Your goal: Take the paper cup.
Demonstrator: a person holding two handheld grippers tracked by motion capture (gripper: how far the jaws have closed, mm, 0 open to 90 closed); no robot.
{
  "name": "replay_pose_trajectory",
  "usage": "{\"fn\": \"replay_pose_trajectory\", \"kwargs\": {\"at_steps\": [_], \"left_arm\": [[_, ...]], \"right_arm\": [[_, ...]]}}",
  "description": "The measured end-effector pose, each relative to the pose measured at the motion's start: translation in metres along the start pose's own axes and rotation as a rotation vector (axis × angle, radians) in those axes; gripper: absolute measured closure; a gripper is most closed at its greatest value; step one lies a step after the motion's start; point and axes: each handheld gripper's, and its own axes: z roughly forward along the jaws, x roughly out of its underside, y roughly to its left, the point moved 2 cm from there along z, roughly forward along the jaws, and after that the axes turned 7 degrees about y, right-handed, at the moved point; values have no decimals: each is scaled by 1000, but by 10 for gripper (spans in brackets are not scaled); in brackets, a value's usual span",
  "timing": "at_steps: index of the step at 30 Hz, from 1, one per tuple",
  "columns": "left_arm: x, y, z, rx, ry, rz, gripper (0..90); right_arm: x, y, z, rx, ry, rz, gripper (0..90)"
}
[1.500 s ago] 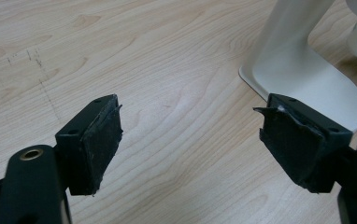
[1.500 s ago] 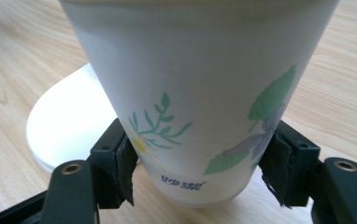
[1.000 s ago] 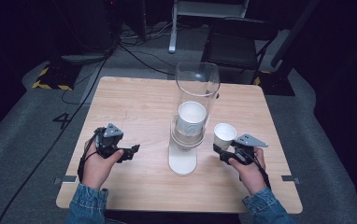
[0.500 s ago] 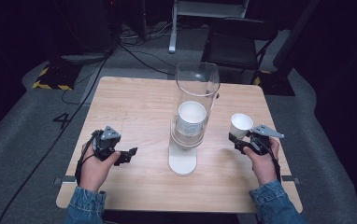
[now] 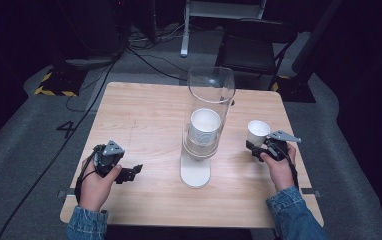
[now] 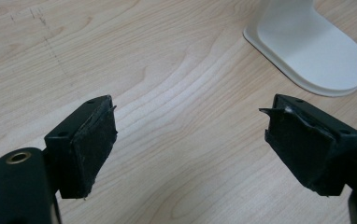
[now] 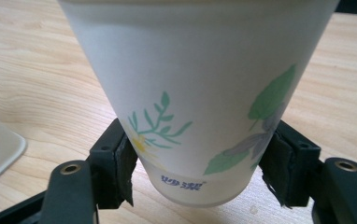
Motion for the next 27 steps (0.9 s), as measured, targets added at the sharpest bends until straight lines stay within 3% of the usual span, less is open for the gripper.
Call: {"fn": "replay_pose_trajectory", "kwargs": {"at_steps": [14,27], "left_arm": [[8,2,-5,-3,11,-5,163],[6,1,-4,-2,8,6,162]], "right_arm": [[9,-4,23,8,67,18,343],[15,-5,28,29,122,-17,341]]}}
